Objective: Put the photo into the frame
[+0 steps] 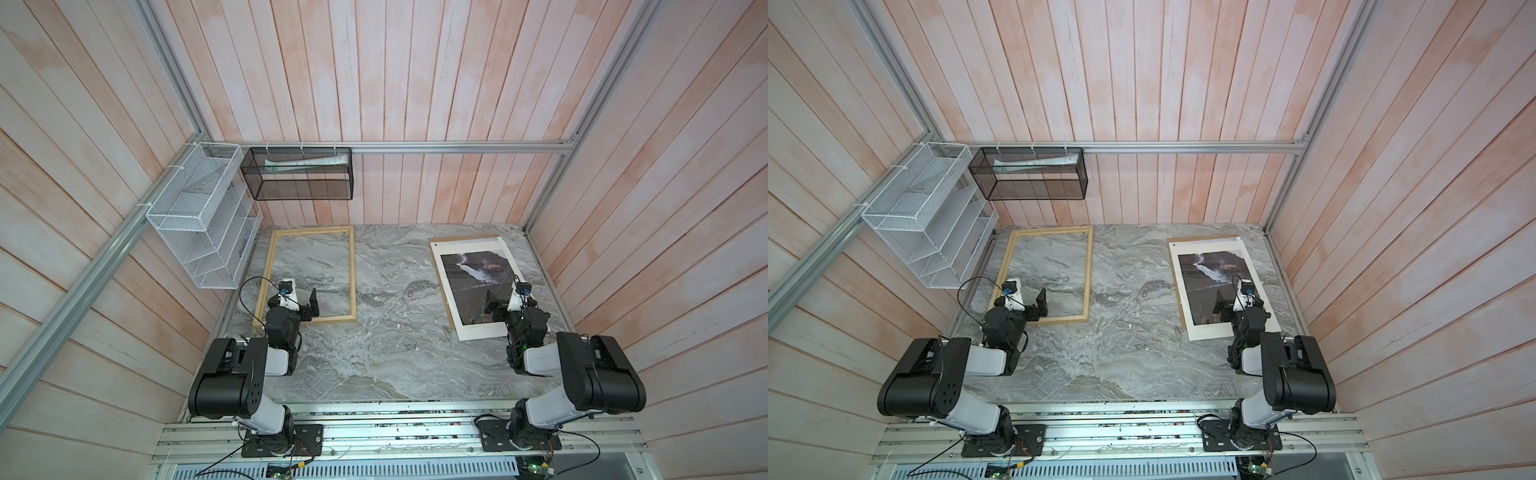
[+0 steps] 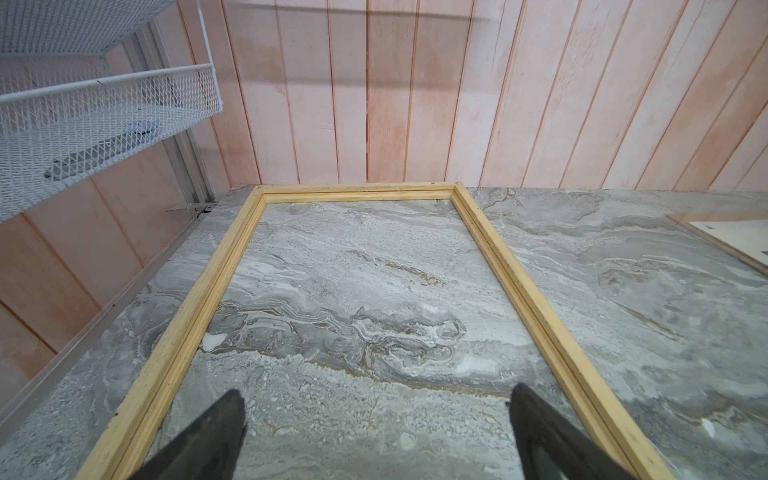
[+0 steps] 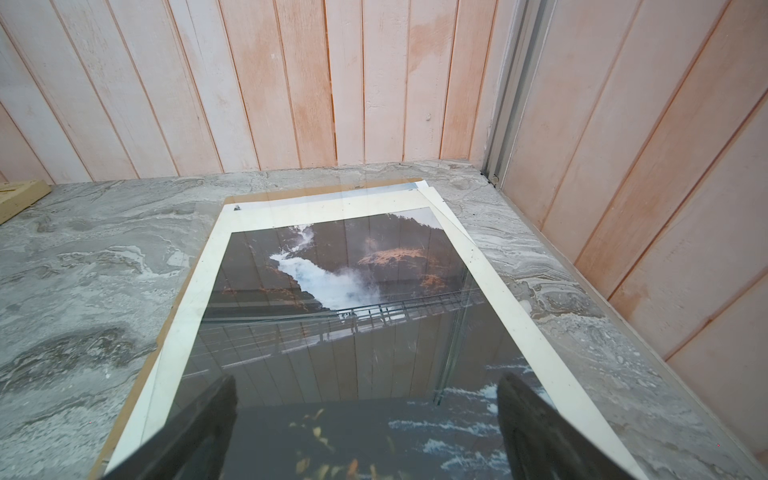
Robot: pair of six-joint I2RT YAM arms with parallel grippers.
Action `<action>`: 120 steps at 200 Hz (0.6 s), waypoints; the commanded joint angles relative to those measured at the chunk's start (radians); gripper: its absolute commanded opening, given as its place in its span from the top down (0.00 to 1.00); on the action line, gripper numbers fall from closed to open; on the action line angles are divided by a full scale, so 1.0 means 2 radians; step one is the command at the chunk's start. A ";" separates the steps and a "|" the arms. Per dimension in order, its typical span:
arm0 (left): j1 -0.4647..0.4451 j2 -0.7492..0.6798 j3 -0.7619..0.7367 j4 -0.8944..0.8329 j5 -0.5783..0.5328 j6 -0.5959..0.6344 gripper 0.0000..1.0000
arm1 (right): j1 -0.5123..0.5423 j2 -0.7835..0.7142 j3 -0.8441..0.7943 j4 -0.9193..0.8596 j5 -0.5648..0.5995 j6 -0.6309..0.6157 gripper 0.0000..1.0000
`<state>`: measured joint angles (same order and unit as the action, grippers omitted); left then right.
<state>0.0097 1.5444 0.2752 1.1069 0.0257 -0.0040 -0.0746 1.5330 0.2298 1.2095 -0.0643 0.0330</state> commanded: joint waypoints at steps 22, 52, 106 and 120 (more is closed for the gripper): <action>0.003 -0.003 0.010 -0.002 -0.019 -0.005 0.00 | 0.003 -0.008 0.010 -0.009 0.023 0.003 0.02; -0.013 -0.078 0.072 -0.178 -0.143 -0.041 0.00 | 0.005 -0.075 0.033 -0.086 0.115 0.040 0.02; -0.016 -0.187 0.206 -0.456 -0.121 -0.211 0.00 | -0.073 -0.120 0.254 -0.407 0.036 0.112 0.02; -0.020 -0.186 0.239 -0.515 -0.116 -0.260 0.00 | -0.092 -0.078 0.330 -0.493 0.010 0.103 0.02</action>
<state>-0.0177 1.1728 0.6674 0.4080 -0.2035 -0.3004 -0.1932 1.2831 0.7086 0.6224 0.0723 0.1841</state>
